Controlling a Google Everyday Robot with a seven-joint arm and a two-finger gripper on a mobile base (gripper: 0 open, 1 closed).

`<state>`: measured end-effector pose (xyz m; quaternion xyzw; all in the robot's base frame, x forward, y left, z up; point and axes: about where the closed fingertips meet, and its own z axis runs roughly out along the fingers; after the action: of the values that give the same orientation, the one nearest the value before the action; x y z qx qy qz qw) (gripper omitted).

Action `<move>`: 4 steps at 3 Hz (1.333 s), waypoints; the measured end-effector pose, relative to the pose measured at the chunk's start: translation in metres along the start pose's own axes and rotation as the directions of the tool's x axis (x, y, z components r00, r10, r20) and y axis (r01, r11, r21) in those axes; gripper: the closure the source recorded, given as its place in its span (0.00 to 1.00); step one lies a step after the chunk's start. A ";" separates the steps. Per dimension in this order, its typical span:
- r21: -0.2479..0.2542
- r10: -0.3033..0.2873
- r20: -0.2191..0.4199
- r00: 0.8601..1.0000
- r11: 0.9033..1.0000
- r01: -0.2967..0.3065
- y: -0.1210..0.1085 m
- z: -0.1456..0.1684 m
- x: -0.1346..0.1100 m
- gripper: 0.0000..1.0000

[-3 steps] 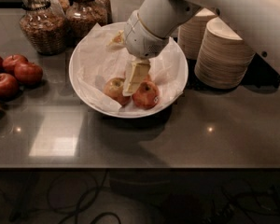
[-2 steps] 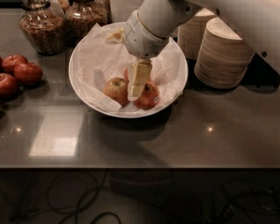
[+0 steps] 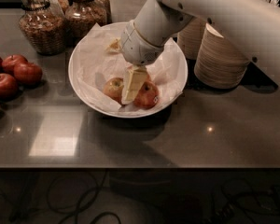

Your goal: Pick apple from white bowl

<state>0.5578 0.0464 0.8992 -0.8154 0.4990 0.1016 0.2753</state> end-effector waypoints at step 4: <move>-0.063 0.029 0.029 0.999 0.998 -0.027 0.020 0.046 0.004 0.64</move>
Offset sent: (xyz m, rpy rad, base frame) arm -0.0156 0.0198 -0.0680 0.0003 0.1067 0.0192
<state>0.5472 0.0614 0.8521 -0.8150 0.5027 0.1329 0.2556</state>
